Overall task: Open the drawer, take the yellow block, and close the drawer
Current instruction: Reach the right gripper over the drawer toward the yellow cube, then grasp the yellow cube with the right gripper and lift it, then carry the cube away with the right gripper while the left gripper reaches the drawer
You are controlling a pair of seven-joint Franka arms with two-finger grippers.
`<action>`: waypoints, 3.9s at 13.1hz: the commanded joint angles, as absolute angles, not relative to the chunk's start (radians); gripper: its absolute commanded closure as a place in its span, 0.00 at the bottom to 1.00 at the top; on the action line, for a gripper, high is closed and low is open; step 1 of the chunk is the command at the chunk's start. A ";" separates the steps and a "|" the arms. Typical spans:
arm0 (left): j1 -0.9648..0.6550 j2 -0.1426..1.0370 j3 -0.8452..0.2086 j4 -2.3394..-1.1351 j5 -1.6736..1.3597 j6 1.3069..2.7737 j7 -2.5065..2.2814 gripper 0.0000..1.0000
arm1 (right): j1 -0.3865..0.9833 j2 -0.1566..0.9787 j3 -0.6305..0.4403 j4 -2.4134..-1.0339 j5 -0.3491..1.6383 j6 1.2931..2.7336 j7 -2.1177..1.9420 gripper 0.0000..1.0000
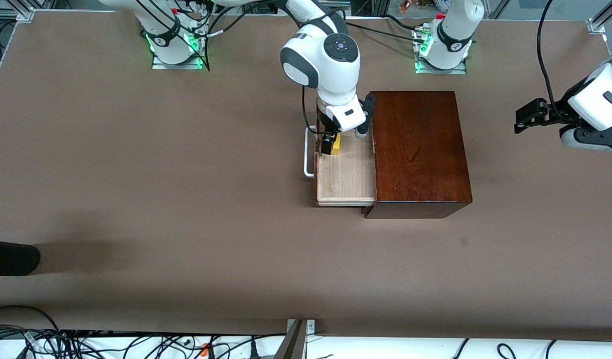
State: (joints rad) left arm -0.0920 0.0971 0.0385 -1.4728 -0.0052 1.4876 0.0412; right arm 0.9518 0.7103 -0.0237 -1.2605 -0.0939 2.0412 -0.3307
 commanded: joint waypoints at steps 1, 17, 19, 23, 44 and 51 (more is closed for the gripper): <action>-0.100 0.104 0.046 -1.450 0.015 1.477 0.058 0.00 | 0.963 0.707 -0.032 -1.279 -0.110 2.031 -0.345 0.00; -0.100 0.106 0.048 -1.450 0.015 1.477 0.051 0.00 | 0.954 0.735 -0.037 -1.119 -0.127 1.930 -0.364 1.00; -0.101 0.106 0.048 -1.450 0.012 1.477 0.049 0.00 | 0.937 0.723 -0.046 -1.042 -0.124 1.826 -0.365 1.00; -0.107 0.106 0.043 -1.433 0.000 1.477 0.044 0.00 | 0.852 0.612 -0.051 -1.019 -0.124 1.744 -0.367 1.00; -0.444 0.297 -0.274 -1.387 0.011 1.511 0.041 0.00 | 0.350 0.326 -0.183 -1.425 0.066 1.618 -0.395 1.00; -0.644 0.468 -0.273 -1.388 0.015 1.848 0.424 0.00 | 0.266 0.184 -0.183 -1.989 0.064 2.055 -0.212 1.00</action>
State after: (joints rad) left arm -0.6324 0.4163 -0.2837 -1.4216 -0.0027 1.7883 0.2425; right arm 0.2854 0.2333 -0.1951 -1.8437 0.0508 1.9434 -0.2941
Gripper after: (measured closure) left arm 0.000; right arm 0.410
